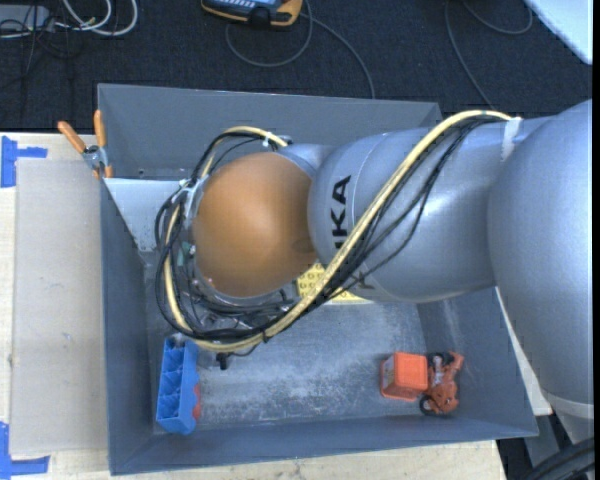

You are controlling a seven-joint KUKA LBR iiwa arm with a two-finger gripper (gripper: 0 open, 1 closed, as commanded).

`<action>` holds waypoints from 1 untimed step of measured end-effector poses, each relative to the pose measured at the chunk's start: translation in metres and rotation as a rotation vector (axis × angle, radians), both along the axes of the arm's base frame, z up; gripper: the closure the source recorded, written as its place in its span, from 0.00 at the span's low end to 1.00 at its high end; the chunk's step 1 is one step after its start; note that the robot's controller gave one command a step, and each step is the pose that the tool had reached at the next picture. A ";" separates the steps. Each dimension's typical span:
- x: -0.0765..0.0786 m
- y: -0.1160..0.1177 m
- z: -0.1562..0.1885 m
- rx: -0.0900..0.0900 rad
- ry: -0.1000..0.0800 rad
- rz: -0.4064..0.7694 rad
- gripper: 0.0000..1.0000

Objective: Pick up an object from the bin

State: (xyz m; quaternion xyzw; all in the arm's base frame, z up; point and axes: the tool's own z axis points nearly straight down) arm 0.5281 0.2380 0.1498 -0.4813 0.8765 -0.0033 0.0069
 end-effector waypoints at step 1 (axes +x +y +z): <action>0.001 0.001 0.017 0.002 -0.004 0.000 1.00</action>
Offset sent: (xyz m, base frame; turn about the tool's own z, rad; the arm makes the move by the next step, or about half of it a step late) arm -0.0001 0.0000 0.0433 0.0000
